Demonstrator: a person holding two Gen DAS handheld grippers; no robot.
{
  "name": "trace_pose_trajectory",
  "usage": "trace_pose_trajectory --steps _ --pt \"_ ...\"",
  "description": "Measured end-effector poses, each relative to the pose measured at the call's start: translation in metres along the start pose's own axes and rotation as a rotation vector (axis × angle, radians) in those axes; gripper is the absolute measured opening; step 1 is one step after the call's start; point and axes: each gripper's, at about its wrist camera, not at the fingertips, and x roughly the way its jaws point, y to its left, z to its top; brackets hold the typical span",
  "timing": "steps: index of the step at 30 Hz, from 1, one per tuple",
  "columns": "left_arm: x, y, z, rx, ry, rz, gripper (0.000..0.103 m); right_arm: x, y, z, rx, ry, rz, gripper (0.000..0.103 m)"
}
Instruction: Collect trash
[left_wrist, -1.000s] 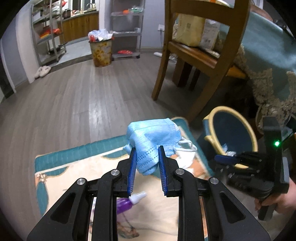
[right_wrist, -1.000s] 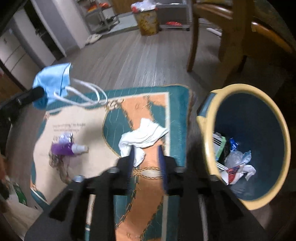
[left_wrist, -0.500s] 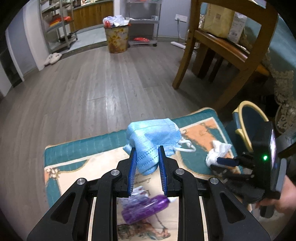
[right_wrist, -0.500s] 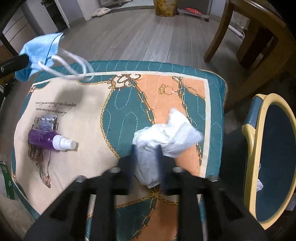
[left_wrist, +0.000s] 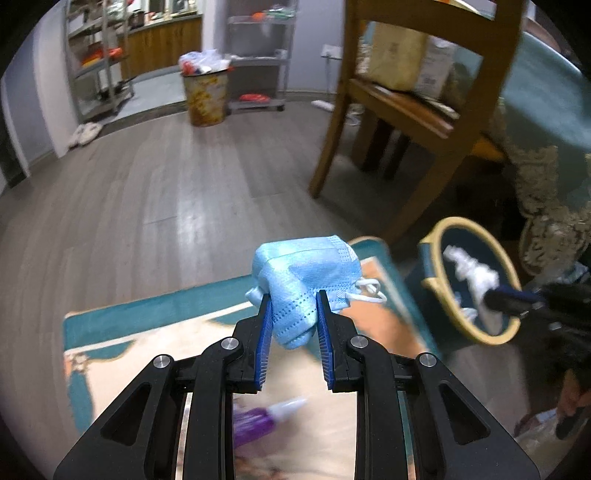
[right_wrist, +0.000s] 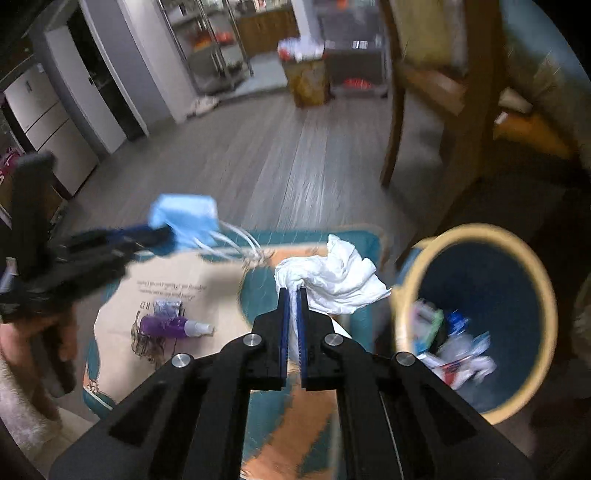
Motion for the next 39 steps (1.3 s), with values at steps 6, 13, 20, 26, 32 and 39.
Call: trace_pose_trajectory --steps 6,13,20,26,32,39 --pt "0.013 -0.060 0.005 0.068 -0.006 -0.062 0.024 -0.067 -0.043 -0.002 0.028 -0.111 -0.049 0.003" --pt "0.035 -0.118 0.007 0.157 0.005 -0.108 0.024 -0.088 -0.106 -0.016 0.099 -0.123 -0.130 0.003" --pt "0.052 -0.169 0.004 0.241 0.006 -0.158 0.024 -0.071 -0.152 -0.025 0.172 -0.078 -0.142 0.003" --pt "0.069 -0.194 -0.002 0.298 0.027 -0.163 0.024 -0.048 -0.188 -0.031 0.251 -0.035 -0.141 0.003" --pt "0.085 -0.202 0.000 0.321 0.039 -0.162 0.025 -0.021 -0.203 -0.032 0.290 0.011 -0.143 0.004" --pt "0.105 -0.222 -0.003 0.354 0.055 -0.175 0.028 -0.012 -0.214 -0.035 0.362 0.004 -0.140 0.004"
